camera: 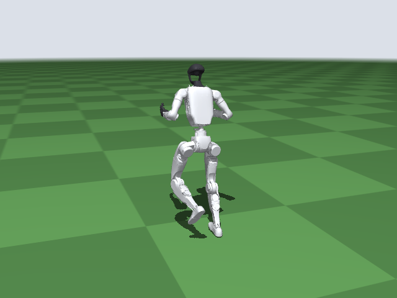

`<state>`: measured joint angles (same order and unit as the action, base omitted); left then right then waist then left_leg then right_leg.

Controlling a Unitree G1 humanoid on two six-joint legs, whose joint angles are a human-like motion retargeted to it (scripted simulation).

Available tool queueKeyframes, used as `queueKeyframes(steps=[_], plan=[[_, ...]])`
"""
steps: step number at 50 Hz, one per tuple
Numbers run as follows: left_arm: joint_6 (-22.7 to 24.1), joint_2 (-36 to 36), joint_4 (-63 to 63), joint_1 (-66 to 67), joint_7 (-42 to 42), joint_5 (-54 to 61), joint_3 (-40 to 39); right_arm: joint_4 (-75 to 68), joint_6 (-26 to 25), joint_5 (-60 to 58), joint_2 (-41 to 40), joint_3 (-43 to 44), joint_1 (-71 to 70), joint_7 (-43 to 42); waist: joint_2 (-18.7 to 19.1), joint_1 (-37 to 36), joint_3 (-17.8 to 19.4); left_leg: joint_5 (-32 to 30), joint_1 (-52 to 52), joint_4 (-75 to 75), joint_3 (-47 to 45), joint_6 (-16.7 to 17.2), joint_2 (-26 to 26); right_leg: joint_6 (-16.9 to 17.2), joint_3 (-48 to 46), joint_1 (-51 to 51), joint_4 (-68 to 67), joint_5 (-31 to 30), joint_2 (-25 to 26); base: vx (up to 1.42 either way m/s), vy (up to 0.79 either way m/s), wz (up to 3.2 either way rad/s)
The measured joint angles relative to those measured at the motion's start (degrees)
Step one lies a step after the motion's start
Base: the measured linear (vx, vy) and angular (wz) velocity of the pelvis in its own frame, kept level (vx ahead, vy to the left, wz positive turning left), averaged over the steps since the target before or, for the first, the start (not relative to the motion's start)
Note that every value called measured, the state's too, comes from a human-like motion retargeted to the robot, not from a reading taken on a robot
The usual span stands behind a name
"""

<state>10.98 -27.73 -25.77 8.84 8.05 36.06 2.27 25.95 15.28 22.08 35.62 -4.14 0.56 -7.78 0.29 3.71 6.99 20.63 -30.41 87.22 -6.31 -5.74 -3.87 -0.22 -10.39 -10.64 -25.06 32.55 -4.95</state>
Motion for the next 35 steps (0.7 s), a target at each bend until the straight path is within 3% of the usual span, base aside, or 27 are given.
queueKeyframes(steps=[2,3,5,7,8,10,12,13,15,17,20,23,25,28,30,32,35], plan=[[-0.5,-5.4,-4.9,15.1,-2.1,4.0,-2.9,6.2,-0.2,2.4,-6.9,1.9,-8.1,-1.6,-4.4,-7.8,-2.1,1.8,-6.0,-7.0,-4.1,-3.0,1.1,1.4,3.0,4.3,2.7,-2.7,-0.9,1.68,-0.24,-1.31],[-0.2,-8.1,-6.1,19.9,-3.5,3.9,-3.1,9.2,0.3,4.0,-9.6,1.6,-11.3,-2.1,-7.5,-11.7,-3.7,2.4,-8.5,-14.3,-6.0,-6.8,3.3,3.5,4.0,5.7,4.7,-6.4,-2.5,1.72,-0.16,-1.11],[0.3,-13.3,-8.7,29.3,-5.3,3.5,-5.7,15.2,1.6,5.9,-13.3,0.4,-14.5,-2.5,-12.7,-19.8,-5.2,-0.3,-7.9,-34.3,-11.4,-6.7,5.2,6.7,6.6,11.2,9.6,-17.0,-4.9,1.83,-0.05,-1.17],[-0.6,-14.2,-10.2,35.6,-9.1,3.4,-9.3,19.5,1.8,6.2,-13.2,-2.4,-15.4,-0.4,-12.6,-26.4,-4.2,-4.7,-0.2,-59.5,-16.1,-1.4,5.6,8.9,10.2,20.6,15.6,-29.4,-4.1,1.94,0.09,-1.33],[-1.4,-13.4,-11.1,37.6,-11.4,3.7,-11.3,20.9,1.6,6.9,-12.5,-3.9,-15.2,1.3,-10.4,-29.0,-2.9,-5.7,5.0,-70.9,-17.9,2.6,4.8,9.3,12.6,26.5,18.1,-34.3,-2.2,1.95,0.18,-1.19],[-2.9,-10.6,-12.9,39.2,-15.1,3.5,-14.0,22.8,0.9,9.5,-10.7,-6.7,-12.7,5.3,-4.3,-31.7,-0.9,-4.6,11.7,-83.2,-19.4,10.7,1.8,8.1,16.0,35.8,17.6,-38.4,2.3,1.93,0.24,-0.67],[-3.9,-6.7,-13.5,35.7,-16.1,1.6,-12.7,22.1,0.0,11.0,-9.2,-8.8,-8.5,7.9,0.7,-31.1,0.5,-4.9,15.0,-83.8,-16.3,13.9,-1.1,5.8,12.5,37.8,6.1,-35.3,5.1,1.84,0.27,0.32],[-4.2,-4.7,-12.6,32.0,-15.5,0.3,-10.6,20.3,-0.5,10.6,-8.8,-9.8,-6.4,8.6,1.9,-29.8,1.4,-5.5,16.1,-81.6,-13.3,12.3,-1.4,4.5,8.6,36.2,-3.1,-32.3,4.9,1.74,0.24,1.03],[-4.3,-0.8,-7.9,20.4,-12.4,-2.0,-4.0,12.9,-1.5,8.3,-8.9,-12.2,-2.6,8.5,0.0,-26.1,3.9,-0.5,15.5,-70.5,-7.8,3.7,1.8,2.4,1.1,29.6,-23.8,-24.5,-0.8,1.63,0.19,1.42],[-3.2,1.6,-1.4,3.8,-6.9,-3.6,3.3,1.6,-2.4,5.4,-10.1,-14.2,1.7,5.3,-4.7,-22.3,5.5,9.3,13.3,-57.2,-5.2,-3.5,6.3,2.1,-0.4,20.1,-40.2,-16.9,-7.3,1.55,0.09,1.44],[-1.0,2.9,2.2,-21.5,-1.4,-5.0,9.6,-7.5,-2.0,8.2,-10.6,-13.8,11.8,3.8,-8.4,-16.1,4.4,16.0,16.0,-51.9,-2.4,-3.7,9.0,3.1,1.7,4.8,-49.6,-10.4,-9.4,1.54,-0.03,1.34],[1.2,4.5,0.8,-37.9,2.0,-7.0,9.3,-2.7,-0.3,15.4,-3.6,-9.2,24.3,8.3,-5.1,-6.1,0.0,13.0,23.9,-58.6,2.7,0.4,6.2,2.5,-1.4,-5.5,-38.2,-9.2,-7.2,1.56,-0.13,1.36],[2.9,5.6,-0.7,-43.1,5.3,-7.6,7.9,0.0,-0.3,18.1,2.0,-6.0,31.6,10.2,-1.8,1.4,-2.7,6.6,29.6,-63.9,6.5,3.0,3.7,3.4,-4.2,-8.0,-21.6,-12.7,-5.1,1.6,-0.26,1.45],[4.8,5.3,-3.0,-45.2,6.6,-8.6,5.4,0.7,-2.1,20.1,5.9,-0.4,40.0,12.6,-1.2,10.5,-4.0,-6.2,39.8,-70.8,10.6,5.1,3.3,8.8,-6.9,-4.8,8.8,-21.5,-5.6,1.65,-0.43,1.5],[4.8,3.8,-4.6,-43.9,5.4,-10.5,4.5,0.7,-3.3,19.2,5.8,3.8,43.9,14.0,-3.3,14.1,-3.4,-11.7,46.7,-72.1,11.2,5.3,3.4,13.5,-8.5,-3.2,19.9,-21.0,-8.2,1.66,-0.58,1.25],[3.9,2.7,-6.2,-39.6,2.9,-11.5,3.1,1.3,-4.5,16.2,4.6,7.8,45.4,14.8,-5.6,14.4,-1.2,-10.0,49.8,-64.6,7.9,3.9,1.9,15.2,-8.7,-2.1,22.9,-18.2,-10.2,1.54,-0.68,0.61],[2.3,2.1,-5.3,-29.9,-2.1,-11.6,0.1,-0.4,-3.9,11.4,3.3,8.8,40.7,12.0,-7.2,11.8,2.1,0.7,43.3,-37.7,2.0,-2.3,-0.1,15.2,-10.2,-0.3,19.7,-24.8,-15.0,1.37,-0.51,0.26]])
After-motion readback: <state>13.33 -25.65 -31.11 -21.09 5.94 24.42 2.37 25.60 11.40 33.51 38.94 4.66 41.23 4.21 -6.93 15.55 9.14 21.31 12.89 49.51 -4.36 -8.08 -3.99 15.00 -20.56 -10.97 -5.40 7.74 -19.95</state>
